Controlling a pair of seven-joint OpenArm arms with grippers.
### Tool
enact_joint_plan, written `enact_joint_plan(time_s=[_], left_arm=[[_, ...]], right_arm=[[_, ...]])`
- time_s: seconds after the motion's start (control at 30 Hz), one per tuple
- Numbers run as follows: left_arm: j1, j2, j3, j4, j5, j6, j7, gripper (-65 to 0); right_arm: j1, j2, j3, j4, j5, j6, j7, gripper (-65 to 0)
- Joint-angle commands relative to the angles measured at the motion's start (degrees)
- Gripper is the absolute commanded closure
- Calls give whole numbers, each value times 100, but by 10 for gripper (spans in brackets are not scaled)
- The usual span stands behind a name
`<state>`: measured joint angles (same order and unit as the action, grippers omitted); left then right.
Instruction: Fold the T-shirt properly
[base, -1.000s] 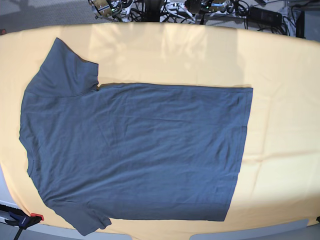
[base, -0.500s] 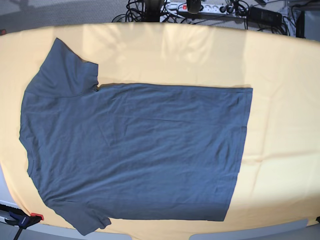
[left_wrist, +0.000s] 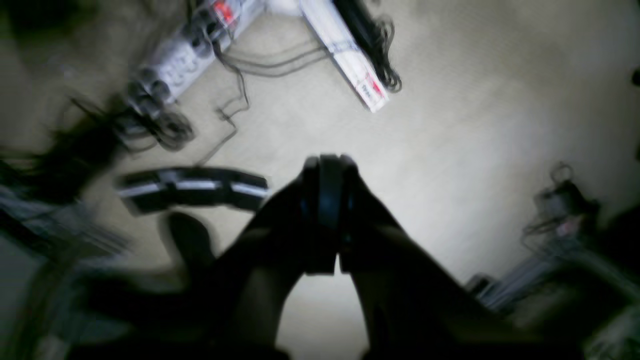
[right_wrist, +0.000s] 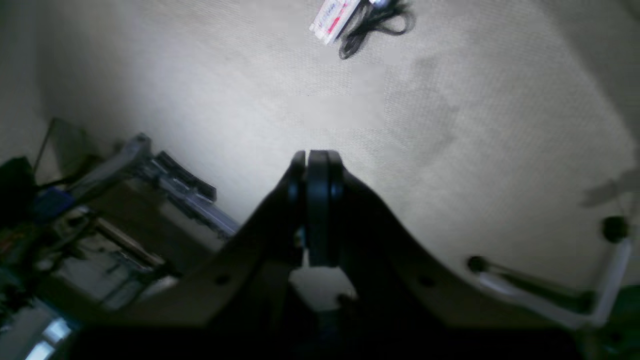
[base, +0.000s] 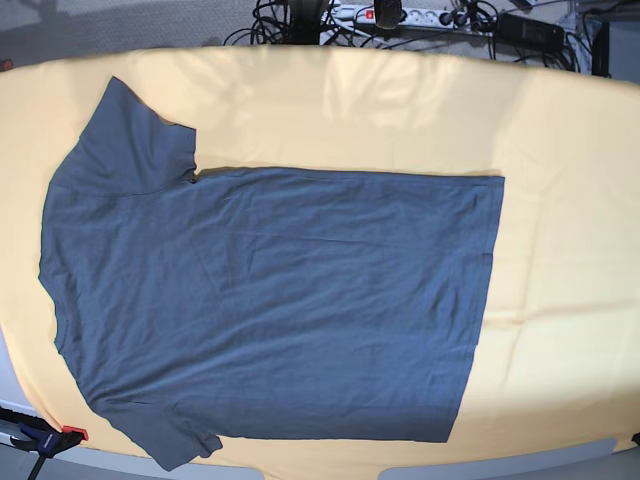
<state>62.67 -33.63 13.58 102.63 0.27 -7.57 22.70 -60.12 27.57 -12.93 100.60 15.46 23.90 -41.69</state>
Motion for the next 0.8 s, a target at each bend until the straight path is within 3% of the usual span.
enact_joint_plan(time_s=[0.0,0.17,0.4,0.6,0.77], left_arm=[[262,-90,22,260,122,26,63,0],[872,-407,20,1086,892,326,487,0],[1110,-737,-407,1945,1412,1108,737,0],[1110,-732,-1255,2479,1429,1169,734,0],[1113,-732,-1945,3018,1425,1169,737,0]], right_arm=[[-240,129,17,297,24,-28,2,0],[-1012,212,17,1274,-730,-483,52,0],[-1355,214,28,2192,-2380,-1615,46,0],[-1353,223,28,2680,-3493,-2605,50,0],[-1355,664,28,3128,-4317,-3499,39,0]])
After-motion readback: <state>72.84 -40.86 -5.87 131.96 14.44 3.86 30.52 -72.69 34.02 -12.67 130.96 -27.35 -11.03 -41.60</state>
